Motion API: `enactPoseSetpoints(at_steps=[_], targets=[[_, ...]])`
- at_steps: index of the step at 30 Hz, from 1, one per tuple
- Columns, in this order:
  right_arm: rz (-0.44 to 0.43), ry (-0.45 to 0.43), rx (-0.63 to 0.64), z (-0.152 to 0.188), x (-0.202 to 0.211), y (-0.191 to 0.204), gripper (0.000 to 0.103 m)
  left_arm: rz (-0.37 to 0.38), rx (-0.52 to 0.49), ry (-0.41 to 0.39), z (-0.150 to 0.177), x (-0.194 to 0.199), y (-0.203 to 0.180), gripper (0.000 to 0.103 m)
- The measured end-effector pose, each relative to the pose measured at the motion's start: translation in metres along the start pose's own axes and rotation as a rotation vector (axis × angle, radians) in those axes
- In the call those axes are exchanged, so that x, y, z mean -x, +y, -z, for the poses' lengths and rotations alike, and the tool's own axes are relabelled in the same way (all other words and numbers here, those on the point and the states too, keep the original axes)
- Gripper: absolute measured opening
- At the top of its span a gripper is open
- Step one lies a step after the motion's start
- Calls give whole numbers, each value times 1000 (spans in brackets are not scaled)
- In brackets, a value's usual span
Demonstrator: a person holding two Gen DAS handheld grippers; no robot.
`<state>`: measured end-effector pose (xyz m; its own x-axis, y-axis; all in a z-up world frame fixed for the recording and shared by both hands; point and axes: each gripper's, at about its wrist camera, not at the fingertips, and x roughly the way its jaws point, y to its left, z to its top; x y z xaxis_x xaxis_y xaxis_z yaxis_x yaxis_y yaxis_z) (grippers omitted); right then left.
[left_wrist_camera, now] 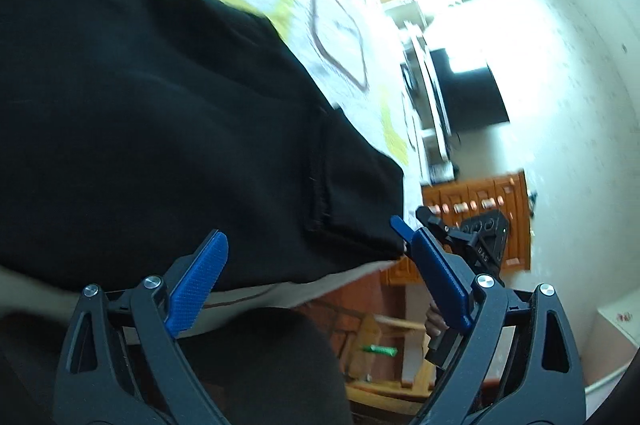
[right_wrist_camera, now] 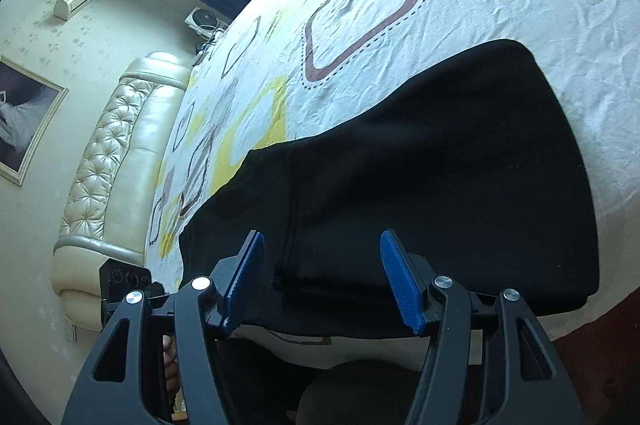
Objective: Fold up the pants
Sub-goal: 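Grasp the pants hem with the left gripper while the right gripper lifts the waistband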
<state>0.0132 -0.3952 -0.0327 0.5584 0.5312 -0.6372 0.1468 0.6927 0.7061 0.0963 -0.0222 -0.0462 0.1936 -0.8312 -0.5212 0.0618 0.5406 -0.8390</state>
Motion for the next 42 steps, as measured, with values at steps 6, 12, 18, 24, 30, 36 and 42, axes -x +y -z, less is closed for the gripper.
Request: enactPoseSetpoints(at_steps=[6, 12, 18, 24, 30, 36, 42], targets=[[-5, -13, -29, -1, 14, -23, 66, 30, 4, 95, -26, -73, -13, 93], [-32, -9, -78, 3, 16, -45, 66, 57, -35, 137, -37, -110, -25, 93], [-66, -26, -94, 4, 15, -52, 66, 26, -125, 183, -35, -125, -41, 93], [-90, -38, -95, 7, 26, -55, 66, 95, -87, 170, -28, -129, -26, 94], [-92, -52, -116, 8, 29, -61, 66, -37, -84, 211, -32, -136, -31, 46], [-78, -84, -129, 7, 41, -68, 66, -42, 22, 174, -29, -132, -9, 10], [-59, -116, -140, 6, 54, -75, 66, -30, -61, 71, -20, -104, -28, 9]])
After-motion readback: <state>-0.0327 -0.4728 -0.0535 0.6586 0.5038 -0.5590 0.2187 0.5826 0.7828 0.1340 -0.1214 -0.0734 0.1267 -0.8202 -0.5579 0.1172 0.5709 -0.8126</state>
